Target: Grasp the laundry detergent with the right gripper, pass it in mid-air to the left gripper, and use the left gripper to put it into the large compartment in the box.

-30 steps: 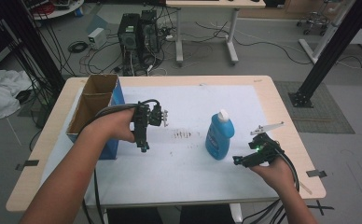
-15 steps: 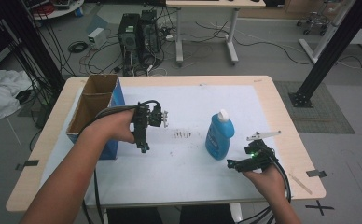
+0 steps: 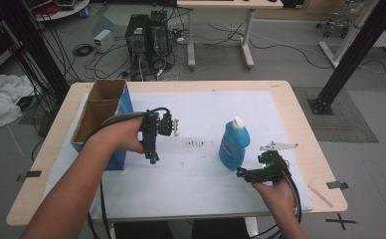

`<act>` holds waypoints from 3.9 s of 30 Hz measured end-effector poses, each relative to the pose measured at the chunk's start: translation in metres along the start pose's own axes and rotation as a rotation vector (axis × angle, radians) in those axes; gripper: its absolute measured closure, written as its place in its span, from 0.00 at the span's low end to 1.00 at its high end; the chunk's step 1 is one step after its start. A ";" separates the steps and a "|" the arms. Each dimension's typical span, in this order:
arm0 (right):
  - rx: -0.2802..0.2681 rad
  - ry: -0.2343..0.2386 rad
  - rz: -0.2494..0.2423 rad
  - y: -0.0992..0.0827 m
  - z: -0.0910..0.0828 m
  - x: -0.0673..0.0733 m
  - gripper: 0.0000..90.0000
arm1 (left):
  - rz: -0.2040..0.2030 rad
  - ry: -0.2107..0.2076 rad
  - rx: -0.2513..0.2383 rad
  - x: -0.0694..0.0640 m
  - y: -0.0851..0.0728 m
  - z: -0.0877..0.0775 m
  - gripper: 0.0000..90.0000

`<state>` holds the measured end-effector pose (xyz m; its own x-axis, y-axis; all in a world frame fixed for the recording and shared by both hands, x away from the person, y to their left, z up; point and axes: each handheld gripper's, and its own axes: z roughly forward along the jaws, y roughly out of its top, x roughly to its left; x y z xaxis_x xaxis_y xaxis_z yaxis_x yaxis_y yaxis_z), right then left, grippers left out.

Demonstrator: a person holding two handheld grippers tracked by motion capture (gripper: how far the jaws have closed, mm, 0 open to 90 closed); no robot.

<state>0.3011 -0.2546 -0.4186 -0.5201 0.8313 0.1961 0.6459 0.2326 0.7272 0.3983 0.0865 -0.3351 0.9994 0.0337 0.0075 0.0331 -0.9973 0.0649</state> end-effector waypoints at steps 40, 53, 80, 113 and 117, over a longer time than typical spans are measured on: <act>-0.161 -0.036 -0.026 0.014 0.039 0.019 0.02 | -0.005 0.005 -0.015 -0.007 -0.008 -0.002 0.02; -0.218 -0.062 -0.021 0.014 0.043 0.021 0.05 | 0.007 0.005 -0.015 -0.007 -0.005 -0.002 0.02; -0.281 -0.123 -0.033 0.016 0.046 0.022 0.26 | 0.009 0.004 -0.007 -0.008 -0.005 -0.001 0.02; -0.310 -0.082 -0.061 0.017 0.047 0.025 0.44 | 0.014 0.004 -0.005 -0.007 -0.003 0.001 0.02; -0.323 -0.090 -0.074 0.017 0.048 0.025 0.47 | 0.013 0.004 -0.005 -0.007 -0.003 0.001 0.02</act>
<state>0.3259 -0.2058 -0.4325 -0.4987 0.8624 0.0866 0.3905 0.1344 0.9107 0.3909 0.0887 -0.3368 0.9997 0.0211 0.0121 0.0202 -0.9974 0.0693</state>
